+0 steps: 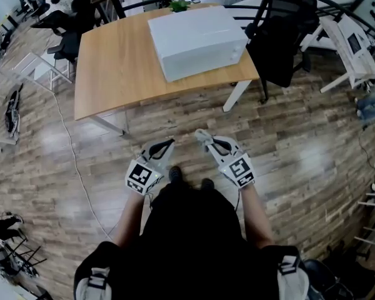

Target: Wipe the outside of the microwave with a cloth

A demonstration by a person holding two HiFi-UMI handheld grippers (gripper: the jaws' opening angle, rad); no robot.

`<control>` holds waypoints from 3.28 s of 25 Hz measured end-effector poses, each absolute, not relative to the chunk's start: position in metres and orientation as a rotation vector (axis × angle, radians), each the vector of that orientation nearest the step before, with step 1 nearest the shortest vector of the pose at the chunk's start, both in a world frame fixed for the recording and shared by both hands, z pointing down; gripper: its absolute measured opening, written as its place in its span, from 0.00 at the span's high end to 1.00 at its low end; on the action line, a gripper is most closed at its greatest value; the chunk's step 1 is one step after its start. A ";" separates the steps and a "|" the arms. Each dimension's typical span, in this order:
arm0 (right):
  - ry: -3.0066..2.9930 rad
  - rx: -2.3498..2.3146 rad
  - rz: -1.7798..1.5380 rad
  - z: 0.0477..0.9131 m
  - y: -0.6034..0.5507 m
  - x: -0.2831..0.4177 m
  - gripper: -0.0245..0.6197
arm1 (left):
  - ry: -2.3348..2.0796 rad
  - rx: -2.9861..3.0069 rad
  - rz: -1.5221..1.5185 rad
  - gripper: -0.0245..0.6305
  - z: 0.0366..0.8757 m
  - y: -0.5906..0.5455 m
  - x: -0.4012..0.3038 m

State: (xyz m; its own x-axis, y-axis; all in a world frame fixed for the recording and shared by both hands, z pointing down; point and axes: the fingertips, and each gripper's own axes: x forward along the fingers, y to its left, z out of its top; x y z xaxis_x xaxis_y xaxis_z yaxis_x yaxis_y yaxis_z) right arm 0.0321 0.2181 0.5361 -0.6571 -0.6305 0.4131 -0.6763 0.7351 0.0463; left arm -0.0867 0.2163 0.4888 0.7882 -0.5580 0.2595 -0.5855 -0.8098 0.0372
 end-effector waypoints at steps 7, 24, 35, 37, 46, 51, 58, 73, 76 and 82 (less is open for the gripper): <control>-2.537 1.020 0.123 0.532 0.195 0.003 0.92 | -0.918 2.863 0.367 0.96 0.488 0.197 -0.117; -2.523 1.053 0.127 0.546 0.154 -0.058 0.92 | -0.871 2.886 0.407 0.96 0.501 0.159 -0.178; -2.507 1.060 0.135 0.542 0.127 -0.052 0.92 | -0.884 2.829 0.420 0.96 0.509 0.145 -0.186; -2.516 1.053 0.117 0.540 0.115 -0.045 0.92 | -0.886 2.817 0.421 0.96 0.509 0.138 -0.179; -2.551 1.032 0.103 0.541 0.063 -0.018 0.92 | -0.925 2.833 0.419 0.96 0.506 0.095 -0.145; -2.542 1.004 0.115 0.543 0.042 -0.002 0.92 | -0.948 2.813 0.408 0.96 0.500 0.068 -0.120; -2.573 0.970 0.122 0.544 0.012 0.018 0.92 | -1.004 2.782 0.410 0.96 0.500 0.044 -0.098; -2.654 0.853 0.110 0.558 -0.028 0.013 0.92 | -1.161 2.747 0.415 0.96 0.492 0.018 -0.084; -2.661 0.848 0.098 0.556 -0.037 0.006 0.92 | -1.177 2.726 0.421 0.96 0.494 0.016 -0.089; -2.650 0.857 0.075 0.561 -0.054 0.002 0.92 | -1.174 2.712 0.430 0.96 0.498 0.012 -0.091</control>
State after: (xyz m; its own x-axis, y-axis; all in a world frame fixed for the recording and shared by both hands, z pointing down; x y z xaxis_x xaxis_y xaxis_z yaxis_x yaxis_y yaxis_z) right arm 0.0019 -0.0538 0.5612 -0.7541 -0.5577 0.3468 -0.5765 0.8151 0.0572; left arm -0.0912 0.0116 0.4978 0.6517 -0.6873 0.3208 -0.7319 -0.6809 0.0283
